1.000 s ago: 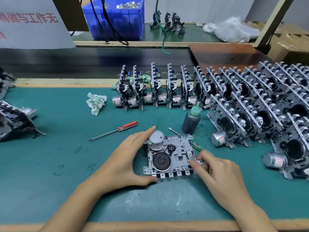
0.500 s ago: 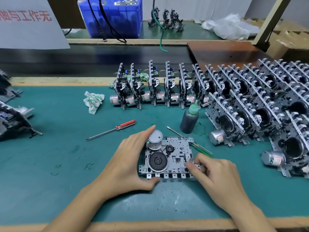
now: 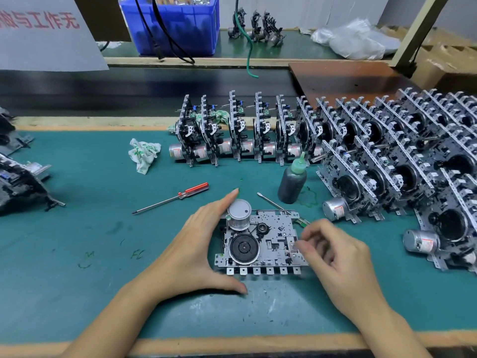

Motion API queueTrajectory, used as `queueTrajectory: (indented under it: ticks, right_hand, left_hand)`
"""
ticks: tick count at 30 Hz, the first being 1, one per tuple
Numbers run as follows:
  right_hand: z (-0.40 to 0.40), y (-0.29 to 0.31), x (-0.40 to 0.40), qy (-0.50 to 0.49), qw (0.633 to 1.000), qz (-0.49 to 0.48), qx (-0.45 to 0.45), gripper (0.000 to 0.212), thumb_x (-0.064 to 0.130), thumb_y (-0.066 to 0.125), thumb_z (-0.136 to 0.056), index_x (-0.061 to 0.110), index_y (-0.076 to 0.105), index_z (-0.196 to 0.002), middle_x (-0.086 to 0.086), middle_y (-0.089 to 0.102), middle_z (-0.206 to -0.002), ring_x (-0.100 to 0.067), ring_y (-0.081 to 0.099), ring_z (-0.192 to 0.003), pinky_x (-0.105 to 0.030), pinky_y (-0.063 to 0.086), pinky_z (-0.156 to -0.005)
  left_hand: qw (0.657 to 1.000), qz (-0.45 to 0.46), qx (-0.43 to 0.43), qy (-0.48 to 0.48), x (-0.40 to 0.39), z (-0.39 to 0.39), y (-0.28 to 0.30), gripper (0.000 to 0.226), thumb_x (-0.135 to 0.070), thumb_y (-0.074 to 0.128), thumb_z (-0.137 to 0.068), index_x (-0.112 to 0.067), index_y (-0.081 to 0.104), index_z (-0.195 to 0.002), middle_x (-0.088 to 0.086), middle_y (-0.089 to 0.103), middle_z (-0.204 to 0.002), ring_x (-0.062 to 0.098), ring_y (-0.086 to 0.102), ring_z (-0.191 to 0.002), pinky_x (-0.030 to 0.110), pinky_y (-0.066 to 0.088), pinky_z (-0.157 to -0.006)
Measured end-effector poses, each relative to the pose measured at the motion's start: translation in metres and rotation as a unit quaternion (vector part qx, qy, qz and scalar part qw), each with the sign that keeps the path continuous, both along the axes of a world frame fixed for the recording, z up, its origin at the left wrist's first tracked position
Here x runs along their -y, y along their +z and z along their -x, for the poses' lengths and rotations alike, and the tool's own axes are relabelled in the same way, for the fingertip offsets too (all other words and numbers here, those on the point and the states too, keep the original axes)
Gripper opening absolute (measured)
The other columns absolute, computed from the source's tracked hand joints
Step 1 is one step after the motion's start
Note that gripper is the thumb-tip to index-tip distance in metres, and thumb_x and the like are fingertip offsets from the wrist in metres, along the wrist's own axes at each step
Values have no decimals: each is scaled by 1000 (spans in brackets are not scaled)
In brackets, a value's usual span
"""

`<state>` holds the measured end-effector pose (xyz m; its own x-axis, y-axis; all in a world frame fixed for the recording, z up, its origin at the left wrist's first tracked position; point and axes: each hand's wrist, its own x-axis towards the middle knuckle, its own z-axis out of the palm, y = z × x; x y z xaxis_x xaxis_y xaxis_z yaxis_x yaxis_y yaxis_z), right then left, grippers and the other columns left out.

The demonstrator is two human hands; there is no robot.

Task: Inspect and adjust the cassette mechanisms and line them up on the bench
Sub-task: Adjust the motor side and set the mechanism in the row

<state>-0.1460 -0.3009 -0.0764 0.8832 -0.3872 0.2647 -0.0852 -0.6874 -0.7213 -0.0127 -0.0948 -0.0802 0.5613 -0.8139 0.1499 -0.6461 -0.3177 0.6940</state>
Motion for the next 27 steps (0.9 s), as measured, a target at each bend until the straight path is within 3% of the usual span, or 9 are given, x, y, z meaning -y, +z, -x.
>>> queueTrajectory:
  ticks: [3, 5, 7, 9, 15, 19, 22, 24, 27]
  right_hand:
    - [-1, 17, 9, 89, 996, 26, -18, 50, 72, 52, -73, 43, 48, -114, 28, 48, -116, 5, 48, -105, -6, 37, -84]
    - [-6, 26, 14, 175, 970, 119, -118, 83, 81, 53, -65, 52, 22, -137, 39, 17, -140, 14, 17, -131, -2, 12, -103]
    - [-16, 33, 13, 225, 928, 210, -207, 110, 84, 55, -59, 49, -6, -143, 42, -12, -140, 15, -18, -133, -1, -15, -101]
    - [-25, 36, 11, 245, 902, 265, -235, 122, 81, 60, -58, 38, -11, -147, 33, -6, -145, 11, -18, -134, -2, -25, -96]
    - [-42, 43, -1, 226, 891, 322, -227, 107, 62, 71, -60, 21, 21, -145, 8, 36, -141, -11, 33, -128, -24, 28, -105]
    - [-43, 45, -2, 213, 912, 276, -216, 99, 55, 73, -59, 26, 26, -142, 12, 42, -134, -9, 40, -121, -22, 32, -98]
    - [-41, 52, 2, 195, 942, 171, -212, 101, 56, 78, -55, 32, 31, -141, 21, 44, -132, -1, 42, -119, -14, 31, -96]
    - [-38, 55, 0, 193, 955, -17, -225, 96, 48, 86, -52, 31, 42, -136, 28, 50, -123, 8, 50, -109, -3, 33, -90]
    - [-37, 49, -13, 282, 818, -441, -239, 76, 33, 87, -49, 15, 60, -118, 1, 65, -118, -10, 62, -103, -24, 47, -94]
  left_hand:
    - [1000, 1, 4, -2, 1, 1, -1, 121, -69, 78, -50, -57, 2, -143, -43, 21, -137, -8, 27, -132, 6, 19, -105]
    - [1000, 4, 10, -1, 1, 1, -2, 118, -67, 78, -53, -55, 3, -144, -43, 22, -136, -9, 29, -131, 6, 21, -104]
    - [1000, 7, 18, -1, 0, 1, -3, 116, -64, 79, -55, -53, 5, -145, -44, 23, -134, -9, 30, -129, 5, 22, -103]
    - [1000, 12, 22, -1, 1, 1, -3, 115, -61, 79, -56, -52, 6, -145, -46, 23, -133, -11, 30, -128, 4, 22, -102]
    - [1000, 27, 6, 0, 0, 0, -5, 114, -54, 80, -55, -54, 9, -143, -43, 28, -132, -7, 35, -127, 6, 26, -102]
    - [994, 94, -47, 23, 1, 2, -6, 119, -46, 85, -52, -50, 11, -145, -26, 37, -135, 5, 44, -127, 16, 33, -104]
    - [970, 179, -162, 37, 1, 1, -5, 121, -55, 86, -50, -31, 16, -147, -15, 41, -141, 5, 43, -130, 14, 33, -104]
    - [930, 207, -304, 9, 4, -4, -2, 106, -67, 80, -50, -18, 42, -136, -15, 57, -132, 3, 51, -122, 15, 39, -99]
    - [843, 204, -494, -67, 11, -7, 1, 98, -71, 77, -52, 3, 65, -115, 21, 59, -117, 29, 60, -107, 35, 44, -97]
